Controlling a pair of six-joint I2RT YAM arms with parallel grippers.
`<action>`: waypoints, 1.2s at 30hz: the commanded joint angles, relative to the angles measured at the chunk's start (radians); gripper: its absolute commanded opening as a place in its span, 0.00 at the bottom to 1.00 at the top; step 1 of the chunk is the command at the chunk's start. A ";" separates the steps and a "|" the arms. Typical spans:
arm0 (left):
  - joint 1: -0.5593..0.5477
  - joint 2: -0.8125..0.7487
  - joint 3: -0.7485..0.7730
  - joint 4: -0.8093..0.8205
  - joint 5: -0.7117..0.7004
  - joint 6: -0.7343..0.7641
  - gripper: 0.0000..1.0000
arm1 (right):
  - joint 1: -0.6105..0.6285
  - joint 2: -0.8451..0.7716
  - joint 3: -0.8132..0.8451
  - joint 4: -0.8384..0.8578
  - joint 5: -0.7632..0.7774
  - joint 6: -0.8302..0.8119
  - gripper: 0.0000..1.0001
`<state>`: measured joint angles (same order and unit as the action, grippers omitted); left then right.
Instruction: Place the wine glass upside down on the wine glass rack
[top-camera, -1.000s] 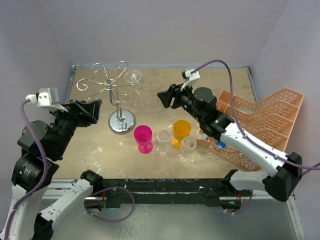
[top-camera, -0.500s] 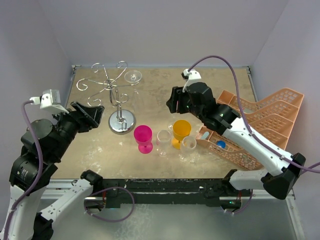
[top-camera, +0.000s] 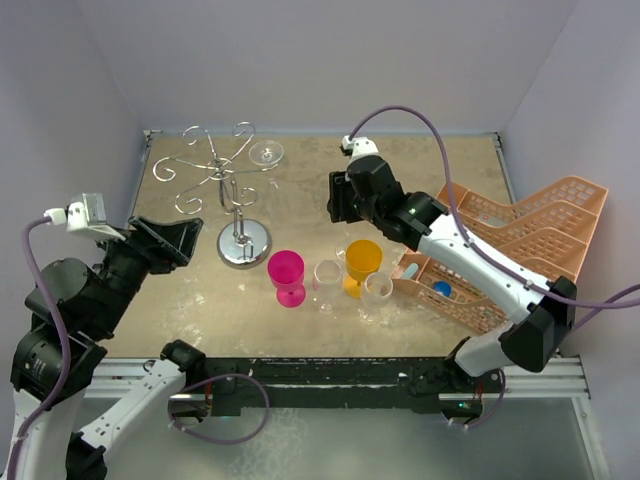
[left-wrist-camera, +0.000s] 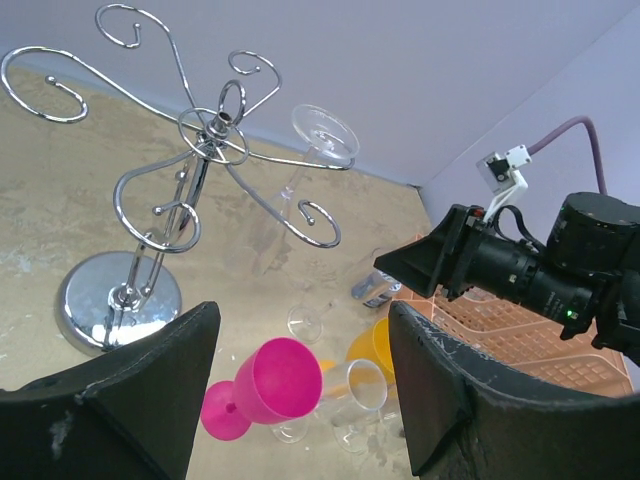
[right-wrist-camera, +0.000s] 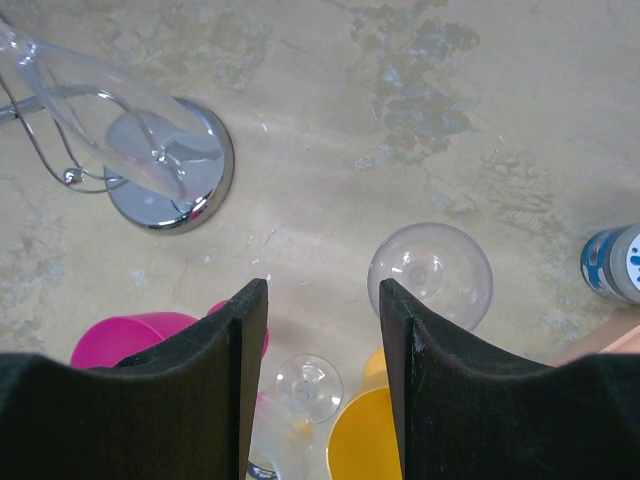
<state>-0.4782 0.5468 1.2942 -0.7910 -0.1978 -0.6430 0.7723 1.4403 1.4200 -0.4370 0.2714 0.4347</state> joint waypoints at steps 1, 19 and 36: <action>0.000 0.007 0.002 0.067 -0.001 0.020 0.66 | 0.002 0.013 0.057 -0.041 0.041 -0.002 0.50; 0.000 0.067 0.046 0.119 -0.015 0.034 0.66 | 0.003 0.180 0.128 -0.076 0.112 -0.048 0.24; 0.000 0.127 0.084 0.268 0.189 -0.128 0.65 | 0.004 -0.096 -0.062 0.173 0.180 -0.062 0.06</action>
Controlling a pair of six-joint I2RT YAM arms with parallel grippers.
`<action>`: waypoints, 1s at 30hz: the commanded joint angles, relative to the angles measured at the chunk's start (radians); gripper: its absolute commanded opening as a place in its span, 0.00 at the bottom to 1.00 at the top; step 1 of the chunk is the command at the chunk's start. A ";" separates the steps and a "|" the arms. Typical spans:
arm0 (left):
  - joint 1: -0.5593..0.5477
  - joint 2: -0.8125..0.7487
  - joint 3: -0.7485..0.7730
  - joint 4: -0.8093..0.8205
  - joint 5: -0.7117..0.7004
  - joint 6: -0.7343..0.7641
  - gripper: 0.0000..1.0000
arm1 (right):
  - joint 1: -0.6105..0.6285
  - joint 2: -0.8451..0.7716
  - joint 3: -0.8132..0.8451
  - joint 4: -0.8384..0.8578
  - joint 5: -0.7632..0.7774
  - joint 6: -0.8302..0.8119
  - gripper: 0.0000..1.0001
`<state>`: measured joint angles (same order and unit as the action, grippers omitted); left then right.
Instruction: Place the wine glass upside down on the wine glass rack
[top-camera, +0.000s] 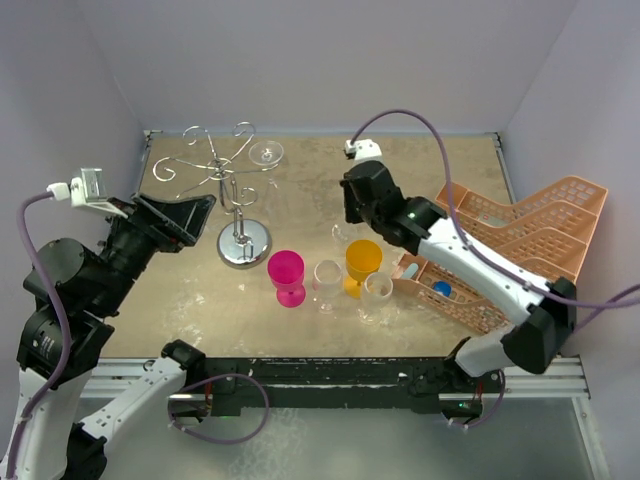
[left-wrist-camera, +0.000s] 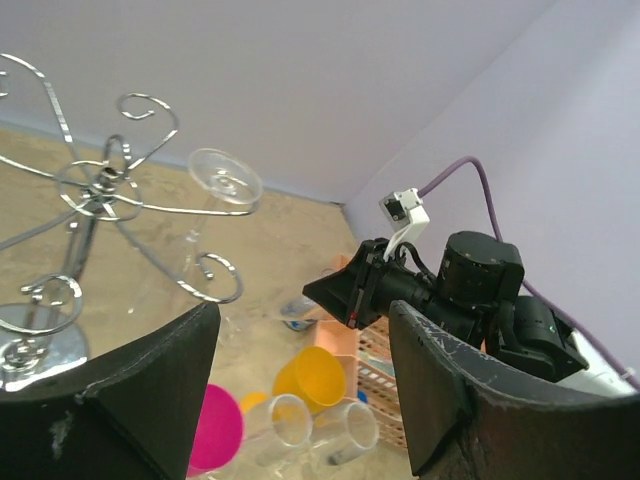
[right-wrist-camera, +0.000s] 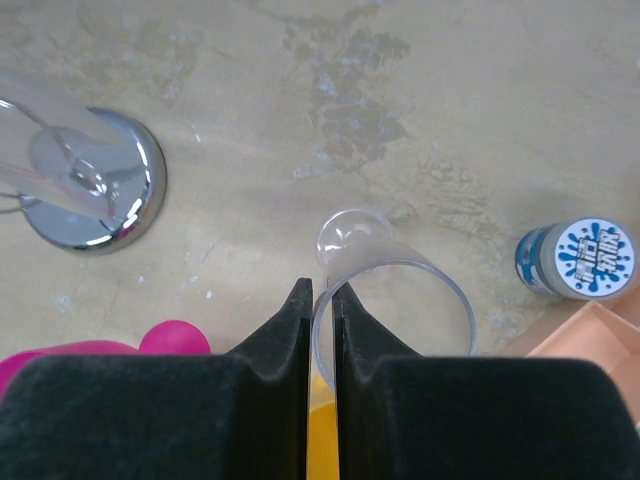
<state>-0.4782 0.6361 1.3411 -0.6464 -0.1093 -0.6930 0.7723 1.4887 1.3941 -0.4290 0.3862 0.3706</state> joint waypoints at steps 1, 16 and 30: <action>0.000 0.047 0.039 0.144 0.116 -0.094 0.65 | 0.003 -0.177 -0.056 0.197 0.068 0.009 0.06; -0.001 0.312 0.071 0.478 0.300 -0.351 0.65 | 0.002 -0.601 -0.277 0.700 0.047 0.084 0.06; -0.007 0.359 -0.025 0.615 0.192 -0.672 0.65 | 0.004 -0.698 -0.416 1.104 -0.102 0.292 0.05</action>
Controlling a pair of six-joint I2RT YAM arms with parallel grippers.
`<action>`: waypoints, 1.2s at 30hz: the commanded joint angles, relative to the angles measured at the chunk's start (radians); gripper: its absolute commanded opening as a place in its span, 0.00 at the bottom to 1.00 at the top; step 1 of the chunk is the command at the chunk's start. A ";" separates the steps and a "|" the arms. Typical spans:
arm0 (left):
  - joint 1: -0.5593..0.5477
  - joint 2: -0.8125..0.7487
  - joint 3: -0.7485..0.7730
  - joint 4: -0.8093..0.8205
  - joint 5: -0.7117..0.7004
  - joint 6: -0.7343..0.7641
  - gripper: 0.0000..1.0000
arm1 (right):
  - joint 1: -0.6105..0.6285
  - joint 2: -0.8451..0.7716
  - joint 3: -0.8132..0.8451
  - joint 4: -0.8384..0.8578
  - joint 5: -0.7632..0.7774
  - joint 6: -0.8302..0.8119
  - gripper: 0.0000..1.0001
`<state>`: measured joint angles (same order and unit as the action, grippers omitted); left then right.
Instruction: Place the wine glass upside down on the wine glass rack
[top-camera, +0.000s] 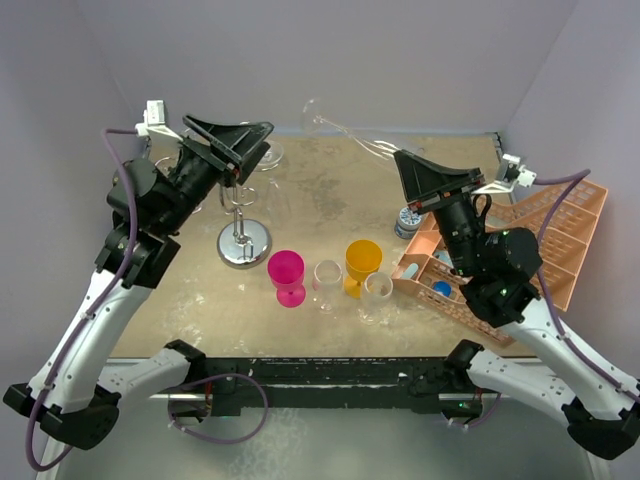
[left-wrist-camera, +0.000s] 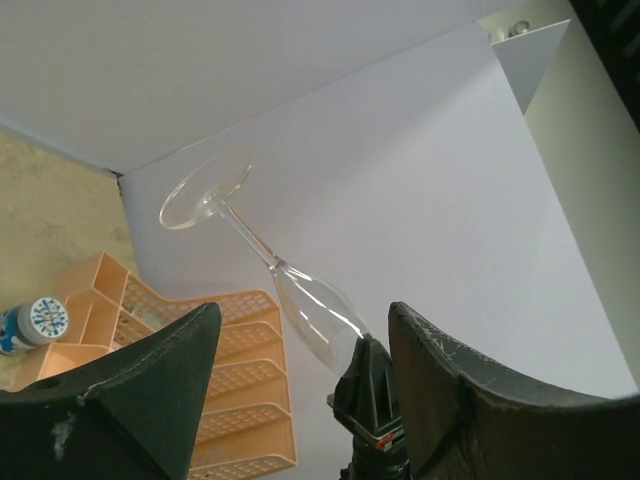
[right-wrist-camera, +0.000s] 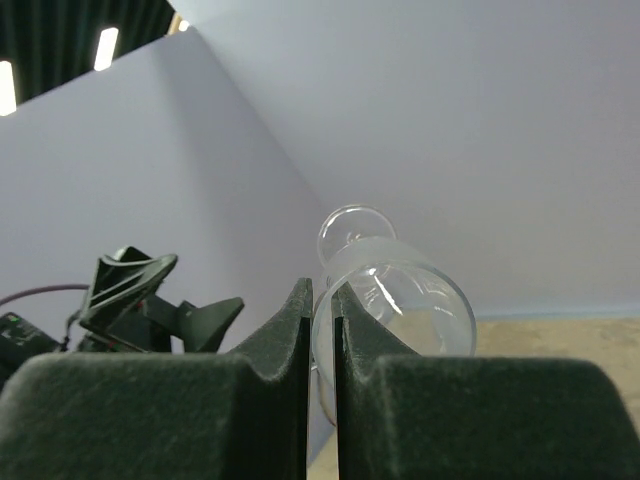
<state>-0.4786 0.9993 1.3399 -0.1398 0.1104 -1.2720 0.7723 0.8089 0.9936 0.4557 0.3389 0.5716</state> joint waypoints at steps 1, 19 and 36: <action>-0.013 0.002 -0.033 0.131 -0.026 -0.102 0.65 | 0.003 -0.018 -0.020 0.240 -0.063 0.103 0.05; -0.184 0.182 -0.002 0.452 -0.232 -0.052 0.67 | 0.002 0.047 -0.079 0.427 -0.129 0.332 0.04; -0.198 0.131 -0.111 0.503 -0.572 -0.030 0.34 | 0.003 0.065 -0.156 0.428 -0.195 0.415 0.04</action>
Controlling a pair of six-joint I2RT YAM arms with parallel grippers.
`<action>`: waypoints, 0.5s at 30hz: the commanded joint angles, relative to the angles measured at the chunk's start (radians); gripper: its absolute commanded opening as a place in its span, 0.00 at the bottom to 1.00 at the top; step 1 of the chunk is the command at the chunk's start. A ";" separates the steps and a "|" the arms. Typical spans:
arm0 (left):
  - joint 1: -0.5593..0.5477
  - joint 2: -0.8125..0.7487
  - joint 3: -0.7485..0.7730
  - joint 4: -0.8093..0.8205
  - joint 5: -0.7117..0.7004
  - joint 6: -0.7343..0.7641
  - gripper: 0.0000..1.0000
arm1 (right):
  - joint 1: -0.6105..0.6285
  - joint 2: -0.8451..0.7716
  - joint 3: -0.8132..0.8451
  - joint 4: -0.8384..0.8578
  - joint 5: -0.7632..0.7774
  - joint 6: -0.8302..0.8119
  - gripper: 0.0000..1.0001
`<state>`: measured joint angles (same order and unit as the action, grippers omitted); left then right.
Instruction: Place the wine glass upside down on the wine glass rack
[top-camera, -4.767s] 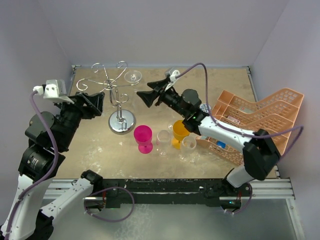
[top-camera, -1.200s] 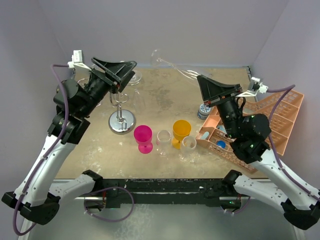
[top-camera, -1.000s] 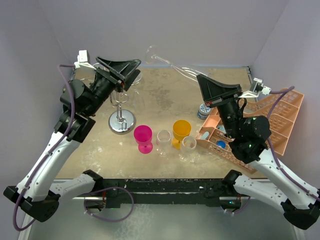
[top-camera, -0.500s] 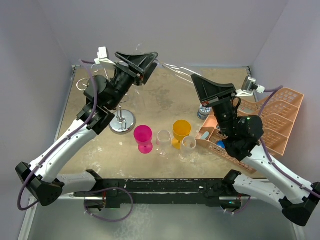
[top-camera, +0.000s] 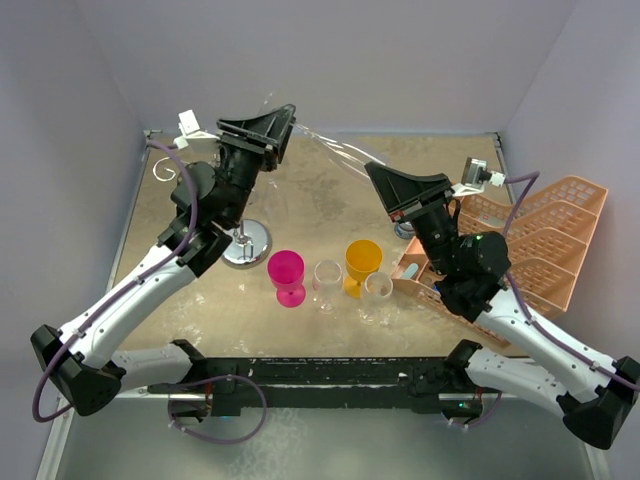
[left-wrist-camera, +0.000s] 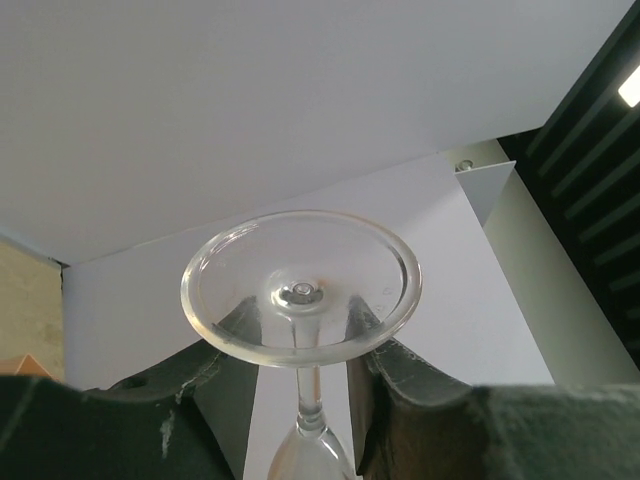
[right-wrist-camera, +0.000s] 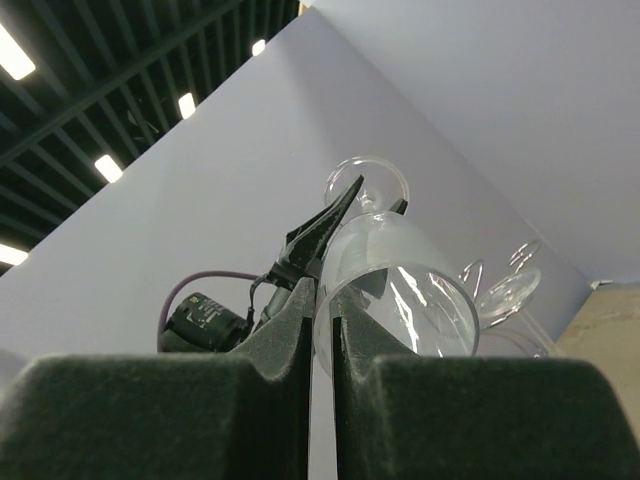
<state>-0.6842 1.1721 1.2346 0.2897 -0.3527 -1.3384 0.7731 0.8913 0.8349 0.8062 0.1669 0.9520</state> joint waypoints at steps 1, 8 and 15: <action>0.008 -0.045 -0.009 0.077 -0.116 0.040 0.33 | 0.002 -0.018 0.001 0.076 -0.026 0.040 0.04; 0.008 -0.040 0.007 0.122 -0.121 0.082 0.22 | 0.002 -0.026 -0.016 0.094 -0.056 0.096 0.03; 0.008 -0.022 0.059 0.153 -0.094 0.144 0.04 | 0.002 -0.005 -0.018 0.130 -0.116 0.163 0.04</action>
<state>-0.6888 1.1614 1.2243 0.3305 -0.4030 -1.2594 0.7734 0.8974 0.7990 0.8238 0.1001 1.0595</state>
